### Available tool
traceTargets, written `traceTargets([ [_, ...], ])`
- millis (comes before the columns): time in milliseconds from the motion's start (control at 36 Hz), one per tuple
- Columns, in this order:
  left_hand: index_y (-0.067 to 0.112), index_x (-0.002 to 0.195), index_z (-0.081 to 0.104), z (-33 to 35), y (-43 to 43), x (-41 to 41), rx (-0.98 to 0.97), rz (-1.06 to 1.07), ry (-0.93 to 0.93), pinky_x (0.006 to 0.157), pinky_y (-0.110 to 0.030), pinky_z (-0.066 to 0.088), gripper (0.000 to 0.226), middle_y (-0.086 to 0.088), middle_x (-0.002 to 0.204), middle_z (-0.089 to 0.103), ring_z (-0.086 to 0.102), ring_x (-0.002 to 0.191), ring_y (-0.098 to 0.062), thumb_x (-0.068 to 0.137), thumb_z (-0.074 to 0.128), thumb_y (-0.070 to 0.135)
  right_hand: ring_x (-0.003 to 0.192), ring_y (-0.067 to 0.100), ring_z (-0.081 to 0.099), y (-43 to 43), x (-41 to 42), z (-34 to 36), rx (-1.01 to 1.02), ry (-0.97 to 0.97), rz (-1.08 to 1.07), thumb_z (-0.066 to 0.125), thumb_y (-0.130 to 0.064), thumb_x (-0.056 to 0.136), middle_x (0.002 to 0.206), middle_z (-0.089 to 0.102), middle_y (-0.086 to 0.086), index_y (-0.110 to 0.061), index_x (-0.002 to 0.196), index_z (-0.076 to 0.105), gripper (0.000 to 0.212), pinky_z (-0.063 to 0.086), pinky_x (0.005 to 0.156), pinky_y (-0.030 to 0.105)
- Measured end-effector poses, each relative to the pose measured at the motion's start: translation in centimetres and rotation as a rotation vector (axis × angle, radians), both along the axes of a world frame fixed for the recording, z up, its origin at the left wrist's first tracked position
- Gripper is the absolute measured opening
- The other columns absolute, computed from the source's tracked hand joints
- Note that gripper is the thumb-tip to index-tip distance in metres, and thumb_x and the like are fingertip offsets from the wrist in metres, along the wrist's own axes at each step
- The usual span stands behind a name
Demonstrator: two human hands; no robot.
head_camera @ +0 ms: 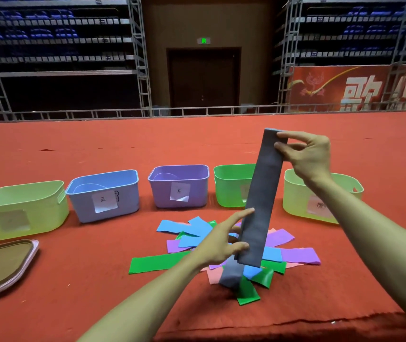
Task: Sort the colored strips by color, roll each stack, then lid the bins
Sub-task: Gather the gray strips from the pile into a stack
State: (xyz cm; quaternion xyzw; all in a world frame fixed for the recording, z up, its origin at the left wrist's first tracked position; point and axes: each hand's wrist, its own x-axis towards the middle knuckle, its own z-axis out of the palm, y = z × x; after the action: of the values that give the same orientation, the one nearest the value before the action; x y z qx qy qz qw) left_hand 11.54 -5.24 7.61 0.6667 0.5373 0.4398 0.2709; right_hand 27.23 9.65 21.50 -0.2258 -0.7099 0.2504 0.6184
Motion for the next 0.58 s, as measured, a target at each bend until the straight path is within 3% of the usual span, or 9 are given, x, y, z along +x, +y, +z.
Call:
traceTargets([
  [83,0.043,0.141,0.033,-1.2,-0.2,0.1,-0.023,-0.028,-0.037,0.076,-0.028,0.056,0.080,-0.008,0.124,0.055,0.057,0.085,-0.011,0.083,0.061,-0.003,0.054,-0.001,0.062,0.7,0.4,-0.3,-0.005,-0.036,-0.051,0.074,-0.004,0.077,0.083,0.071,0.004,-0.016,0.100,0.072,0.027,0.059,0.062,0.047],
  [139,0.042,0.142,0.033,-1.9,-0.4,0.1,-0.061,-0.042,-0.070,0.077,-0.027,0.055,0.080,-0.013,0.105,0.058,0.057,0.071,-0.010,0.083,0.062,-0.004,0.054,0.002,0.063,1.0,0.5,-0.7,-0.012,-0.067,-0.082,0.075,-0.004,0.076,0.082,0.071,0.003,-0.017,0.099,0.073,0.026,0.059,0.061,0.049],
  [194,0.045,0.141,0.034,-2.5,-0.5,0.0,-0.099,-0.055,-0.088,0.075,-0.026,0.054,0.080,-0.008,0.089,0.055,0.054,0.064,-0.011,0.083,0.063,-0.002,0.054,0.006,0.065,1.2,0.6,-1.4,-0.027,-0.098,-0.099,0.075,-0.004,0.076,0.080,0.070,0.003,-0.017,0.099,0.073,0.026,0.058,0.059,0.049],
  [306,0.045,0.139,0.037,-3.4,-0.8,-0.2,-0.162,-0.086,-0.067,0.066,-0.022,0.052,0.079,-0.004,0.080,0.049,0.048,0.057,-0.009,0.082,0.067,0.000,0.064,0.030,0.069,2.0,0.8,-3.4,-0.044,-0.169,-0.127,0.075,-0.005,0.075,0.078,0.069,0.001,-0.014,0.097,0.075,0.024,0.058,0.063,0.050],
  [389,0.048,0.137,0.038,-4.7,-1.0,-0.4,-0.199,-0.061,0.006,0.057,-0.015,0.044,0.080,0.000,0.076,0.044,0.043,0.054,-0.004,0.078,0.072,0.006,0.064,0.030,0.069,2.5,0.6,-5.5,-0.084,-0.226,-0.133,0.076,-0.006,0.074,0.076,0.068,-0.001,-0.017,0.096,0.075,0.025,0.057,0.064,0.051],
  [500,0.040,0.140,0.038,-6.4,-1.3,-0.3,-0.255,-0.025,0.088,0.063,-0.019,0.043,0.080,-0.001,0.074,0.042,0.041,0.057,-0.009,0.076,0.072,0.006,0.063,0.030,0.068,2.7,0.3,-8.7,-0.117,-0.281,-0.125,0.078,-0.013,0.072,0.079,0.071,0.002,-0.029,0.095,0.073,0.029,0.056,0.065,0.052],
  [583,0.031,0.144,0.036,-7.4,-1.4,-0.2,-0.289,-0.032,0.161,0.059,-0.016,0.041,0.081,-0.001,0.066,0.041,0.041,0.056,-0.008,0.077,0.071,0.003,0.067,0.029,0.069,2.2,0.4,-10.5,-0.133,-0.312,-0.130,0.079,-0.010,0.073,0.083,0.072,0.000,-0.022,0.096,0.075,0.026,0.057,0.064,0.050],
])
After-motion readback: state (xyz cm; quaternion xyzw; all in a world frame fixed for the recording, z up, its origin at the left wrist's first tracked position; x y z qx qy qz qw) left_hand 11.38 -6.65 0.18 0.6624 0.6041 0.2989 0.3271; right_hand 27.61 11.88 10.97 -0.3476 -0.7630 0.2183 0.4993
